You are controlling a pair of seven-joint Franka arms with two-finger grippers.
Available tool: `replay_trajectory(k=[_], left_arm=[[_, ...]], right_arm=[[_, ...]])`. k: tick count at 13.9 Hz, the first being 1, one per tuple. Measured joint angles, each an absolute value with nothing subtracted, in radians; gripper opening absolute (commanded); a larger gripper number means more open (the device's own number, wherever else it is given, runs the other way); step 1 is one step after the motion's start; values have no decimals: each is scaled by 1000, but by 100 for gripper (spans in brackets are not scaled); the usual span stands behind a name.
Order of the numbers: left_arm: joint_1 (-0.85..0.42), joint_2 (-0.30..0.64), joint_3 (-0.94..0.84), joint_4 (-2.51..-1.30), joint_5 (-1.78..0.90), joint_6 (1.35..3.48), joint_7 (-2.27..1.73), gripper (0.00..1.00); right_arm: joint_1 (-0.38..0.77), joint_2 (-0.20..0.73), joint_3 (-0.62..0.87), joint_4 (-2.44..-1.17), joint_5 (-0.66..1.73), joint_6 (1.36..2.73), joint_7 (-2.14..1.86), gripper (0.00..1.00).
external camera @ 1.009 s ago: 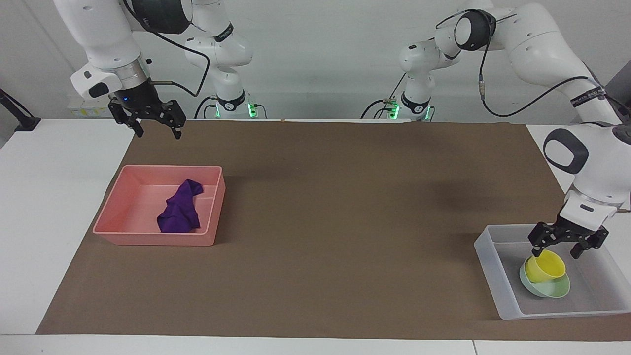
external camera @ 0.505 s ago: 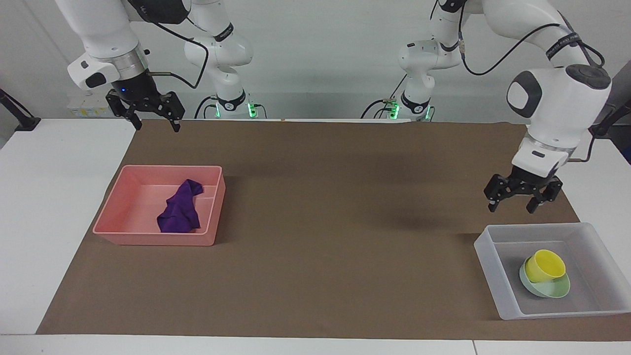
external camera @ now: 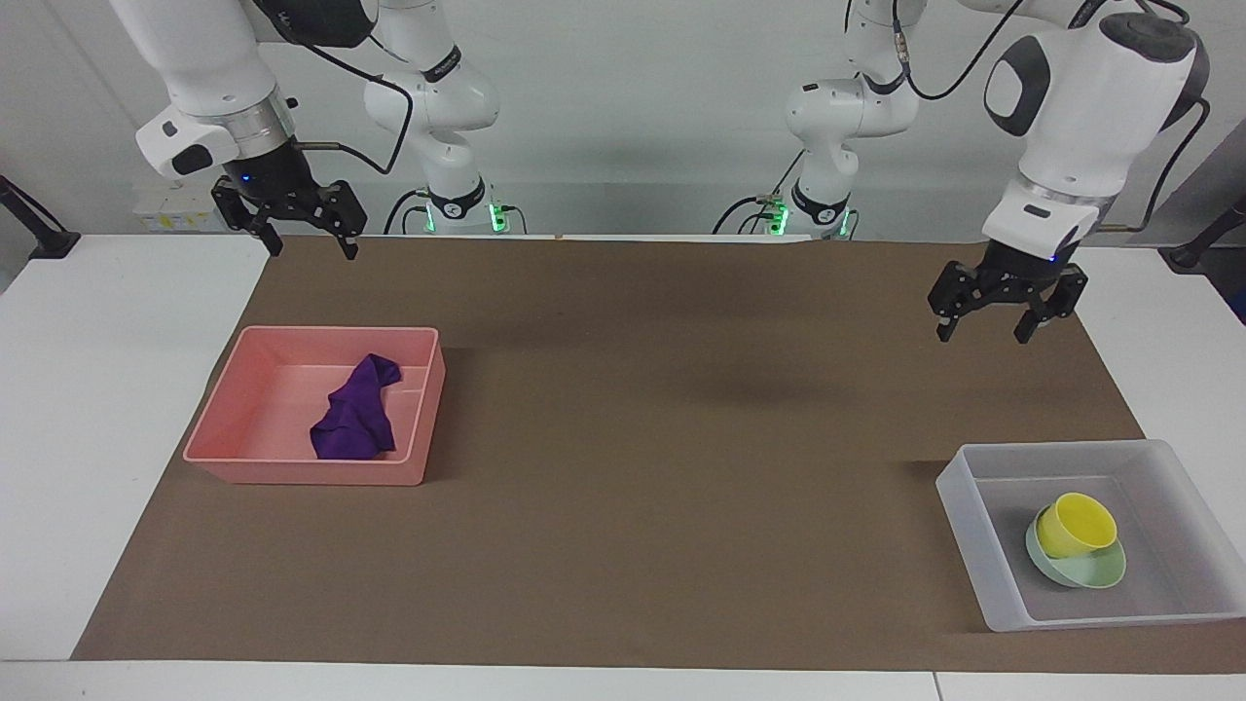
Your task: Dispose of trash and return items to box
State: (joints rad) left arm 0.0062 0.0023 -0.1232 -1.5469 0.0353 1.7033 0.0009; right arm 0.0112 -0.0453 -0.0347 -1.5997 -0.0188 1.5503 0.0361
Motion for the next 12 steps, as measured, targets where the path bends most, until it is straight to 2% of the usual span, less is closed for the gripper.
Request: replay_trajectory(k=[5, 12], left_arm=[[7, 10, -120, -1487, 36, 1558, 13, 100], [7, 2, -120, -1515, 35, 1532, 22, 100]], right_arm=[[11, -45, -35, -1600, -19, 1550, 36, 100], [11, -45, -35, -1600, -19, 1550, 36, 100]])
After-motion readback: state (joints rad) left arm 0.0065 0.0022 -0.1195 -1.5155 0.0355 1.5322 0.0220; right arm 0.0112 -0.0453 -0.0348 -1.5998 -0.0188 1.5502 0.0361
